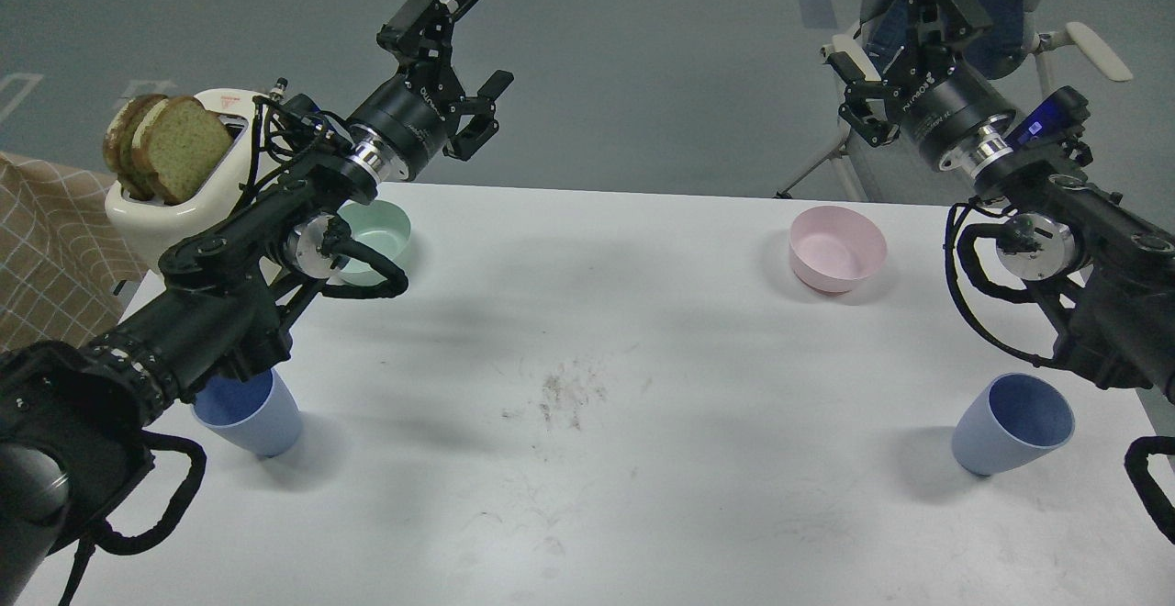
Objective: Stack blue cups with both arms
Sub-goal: 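Raise the left arm away from the toaster and swing it outward, then lower the left gripper to the blue cup nearest it and grasp it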
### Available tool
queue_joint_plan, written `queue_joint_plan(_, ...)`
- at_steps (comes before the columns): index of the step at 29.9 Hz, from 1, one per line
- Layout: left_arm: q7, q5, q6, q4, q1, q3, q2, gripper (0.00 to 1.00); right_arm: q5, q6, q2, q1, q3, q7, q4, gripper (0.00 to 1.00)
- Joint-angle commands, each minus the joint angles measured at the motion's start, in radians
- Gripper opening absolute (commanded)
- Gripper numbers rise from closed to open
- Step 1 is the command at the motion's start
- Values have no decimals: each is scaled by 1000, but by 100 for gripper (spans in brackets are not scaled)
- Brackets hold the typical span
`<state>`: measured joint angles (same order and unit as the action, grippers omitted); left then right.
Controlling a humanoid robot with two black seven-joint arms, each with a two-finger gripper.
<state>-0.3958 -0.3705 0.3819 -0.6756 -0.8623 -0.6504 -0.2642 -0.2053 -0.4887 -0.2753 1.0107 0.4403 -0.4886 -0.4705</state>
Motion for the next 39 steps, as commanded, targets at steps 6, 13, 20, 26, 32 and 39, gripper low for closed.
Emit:
queue_joint_plan(6,0,-2,2,-5,-4,0,-4,98,0,0,1,-3,0,0,1,100)
queue_joint_plan(13,0,-5,6,-19,-4,3,-12,98,0,0,-1,-1,0,0,0,100)
queue_joint_plan(20,2,-382,21,-310,-6,6,-264,98,0,0,-7,2,0,0,0,100)
queue_joint_plan(26,-5,-657,23,-663,54,6,-634,97,0,0,-12,-3,-2,0,0,100)
queue_joint_plan(32,-93,-975,23,-849,133,23,-973,97,0,0,-10,-9,-5,0,-4,100)
queue_joint_plan(39,-93,-1240,-12,-881,181,158,-1213,97,-2,0,-8,-7,-8,0,-7,100)
